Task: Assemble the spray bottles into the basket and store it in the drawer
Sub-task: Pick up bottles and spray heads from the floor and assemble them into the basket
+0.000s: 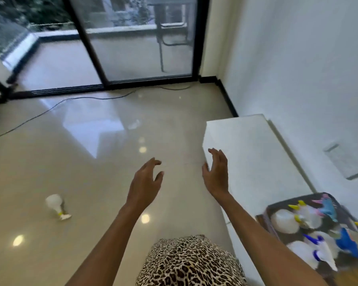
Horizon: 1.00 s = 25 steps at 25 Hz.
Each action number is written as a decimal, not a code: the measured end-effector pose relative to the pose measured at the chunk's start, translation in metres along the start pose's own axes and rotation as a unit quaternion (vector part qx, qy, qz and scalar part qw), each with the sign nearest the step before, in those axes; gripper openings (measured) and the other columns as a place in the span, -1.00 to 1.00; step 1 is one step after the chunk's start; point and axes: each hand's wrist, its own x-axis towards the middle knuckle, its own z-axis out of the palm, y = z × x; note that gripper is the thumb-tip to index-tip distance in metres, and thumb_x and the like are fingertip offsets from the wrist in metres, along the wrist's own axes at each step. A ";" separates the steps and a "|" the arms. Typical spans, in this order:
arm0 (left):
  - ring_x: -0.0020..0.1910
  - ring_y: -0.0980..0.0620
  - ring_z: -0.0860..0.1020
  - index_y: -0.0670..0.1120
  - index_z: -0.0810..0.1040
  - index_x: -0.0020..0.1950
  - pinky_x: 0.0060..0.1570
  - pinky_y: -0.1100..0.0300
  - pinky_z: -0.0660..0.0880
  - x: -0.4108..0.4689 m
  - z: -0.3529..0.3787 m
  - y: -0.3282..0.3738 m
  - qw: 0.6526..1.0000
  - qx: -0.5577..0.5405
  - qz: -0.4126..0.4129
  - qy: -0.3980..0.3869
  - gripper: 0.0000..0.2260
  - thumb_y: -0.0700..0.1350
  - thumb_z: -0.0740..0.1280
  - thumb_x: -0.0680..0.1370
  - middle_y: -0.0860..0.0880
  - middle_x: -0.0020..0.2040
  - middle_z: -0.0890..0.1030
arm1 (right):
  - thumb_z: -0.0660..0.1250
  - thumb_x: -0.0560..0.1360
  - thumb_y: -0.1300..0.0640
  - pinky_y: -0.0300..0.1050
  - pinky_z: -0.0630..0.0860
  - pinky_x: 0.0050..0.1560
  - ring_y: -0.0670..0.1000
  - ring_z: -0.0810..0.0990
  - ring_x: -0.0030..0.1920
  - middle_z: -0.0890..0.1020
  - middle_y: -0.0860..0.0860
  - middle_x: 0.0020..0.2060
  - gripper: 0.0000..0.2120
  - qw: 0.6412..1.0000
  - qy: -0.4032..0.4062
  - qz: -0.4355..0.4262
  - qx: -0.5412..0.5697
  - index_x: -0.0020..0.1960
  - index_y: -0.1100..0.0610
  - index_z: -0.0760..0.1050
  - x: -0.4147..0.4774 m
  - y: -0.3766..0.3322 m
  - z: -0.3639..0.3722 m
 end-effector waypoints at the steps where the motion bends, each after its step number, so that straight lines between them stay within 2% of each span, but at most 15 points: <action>1: 0.16 -0.11 0.52 -0.13 0.45 0.21 0.01 0.22 0.34 -0.005 -0.017 -0.018 1.000 -0.002 -0.017 0.020 -0.74 -0.16 0.28 0.52 -0.09 0.28 0.52 | 0.27 0.45 0.32 0.03 0.33 0.34 0.19 0.35 0.34 0.49 0.19 0.22 -0.64 0.999 -0.023 -0.024 0.001 0.25 0.27 0.39 -0.004 -0.021 0.017; 7: 0.22 -0.11 0.50 -0.13 0.48 0.19 0.13 0.19 0.36 -0.026 -0.095 -0.126 0.983 -0.024 -0.137 0.119 -0.75 -0.18 0.29 0.51 -0.11 0.28 0.52 | 0.26 0.47 0.27 0.06 0.31 0.36 0.17 0.34 0.34 0.50 0.17 0.23 -0.66 0.976 -0.174 -0.129 -0.008 0.25 0.24 0.40 -0.019 -0.120 0.128; 10: 0.17 -0.15 0.52 -0.14 0.48 0.18 0.10 0.19 0.36 -0.023 -0.124 -0.179 0.975 -0.032 -0.183 0.125 -0.75 -0.18 0.29 0.51 -0.11 0.26 0.53 | 0.25 0.49 0.24 0.05 0.32 0.35 0.12 0.32 0.36 0.49 0.14 0.24 -0.66 0.965 -0.223 -0.140 -0.007 0.26 0.20 0.38 -0.023 -0.157 0.185; 14: 0.23 -0.17 0.48 -0.13 0.47 0.20 0.16 0.09 0.40 0.005 -0.173 -0.262 0.962 -0.039 -0.242 0.123 -0.75 -0.16 0.27 0.52 -0.14 0.29 0.51 | 0.24 0.50 0.23 -0.02 0.31 0.33 0.10 0.33 0.35 0.49 0.14 0.24 -0.66 0.944 -0.294 -0.149 -0.014 0.27 0.20 0.38 -0.022 -0.213 0.283; 17: 0.16 -0.18 0.51 -0.12 0.48 0.19 0.06 0.09 0.42 0.019 -0.212 -0.318 0.946 -0.041 -0.292 0.131 -0.75 -0.15 0.28 0.52 -0.18 0.20 0.56 | 0.23 0.50 0.24 -0.03 0.33 0.30 0.11 0.34 0.34 0.50 0.15 0.24 -0.66 0.930 -0.334 -0.149 -0.021 0.28 0.20 0.38 -0.022 -0.254 0.351; 21: 0.19 -0.14 0.50 -0.11 0.47 0.20 0.04 0.15 0.36 0.021 -0.260 -0.401 0.924 -0.052 -0.358 0.122 -0.74 -0.15 0.28 0.52 -0.14 0.22 0.56 | 0.21 0.51 0.24 -0.02 0.37 0.25 0.10 0.36 0.31 0.49 0.14 0.25 -0.66 0.893 -0.417 -0.164 -0.046 0.29 0.18 0.37 -0.034 -0.314 0.437; 25: 0.00 -0.16 0.54 -0.11 0.48 0.19 -0.01 0.16 0.37 0.032 -0.294 -0.481 0.909 -0.069 -0.396 0.107 -0.75 -0.16 0.27 0.52 -0.16 0.16 0.59 | 0.20 0.52 0.23 0.00 0.37 0.27 0.09 0.36 0.33 0.47 0.14 0.28 -0.65 0.859 -0.465 -0.197 -0.090 0.31 0.17 0.36 -0.045 -0.355 0.517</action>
